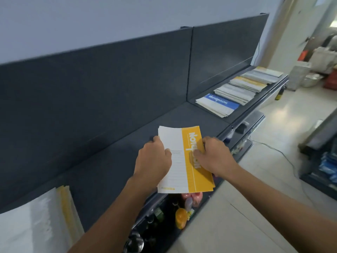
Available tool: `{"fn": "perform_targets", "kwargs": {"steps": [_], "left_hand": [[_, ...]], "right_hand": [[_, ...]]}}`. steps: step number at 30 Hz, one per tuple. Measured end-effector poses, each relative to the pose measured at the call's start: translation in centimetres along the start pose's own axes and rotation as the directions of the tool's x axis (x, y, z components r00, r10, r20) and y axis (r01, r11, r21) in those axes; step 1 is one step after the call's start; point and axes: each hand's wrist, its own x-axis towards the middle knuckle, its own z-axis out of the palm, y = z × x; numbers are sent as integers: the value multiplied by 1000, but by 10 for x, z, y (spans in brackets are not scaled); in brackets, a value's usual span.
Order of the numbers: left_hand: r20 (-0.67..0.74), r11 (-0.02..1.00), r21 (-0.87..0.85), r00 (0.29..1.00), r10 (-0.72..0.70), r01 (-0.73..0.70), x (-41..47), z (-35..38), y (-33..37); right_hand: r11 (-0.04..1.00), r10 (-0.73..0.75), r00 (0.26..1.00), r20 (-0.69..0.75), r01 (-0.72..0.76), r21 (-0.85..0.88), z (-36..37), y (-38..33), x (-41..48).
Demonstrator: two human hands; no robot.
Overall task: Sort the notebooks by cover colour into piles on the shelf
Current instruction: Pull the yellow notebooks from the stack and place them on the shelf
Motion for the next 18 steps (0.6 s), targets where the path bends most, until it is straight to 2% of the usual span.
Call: {"fn": "perform_targets", "kwargs": {"steps": [9,18], "left_hand": [[74,996,85,997,31,-38,71,90,158],[129,985,83,982,140,-151,131,143,270]], "right_hand": [[990,120,992,-44,-116,82,-70,161,56],[953,283,957,-71,-272,132,-126,263,96]]}}
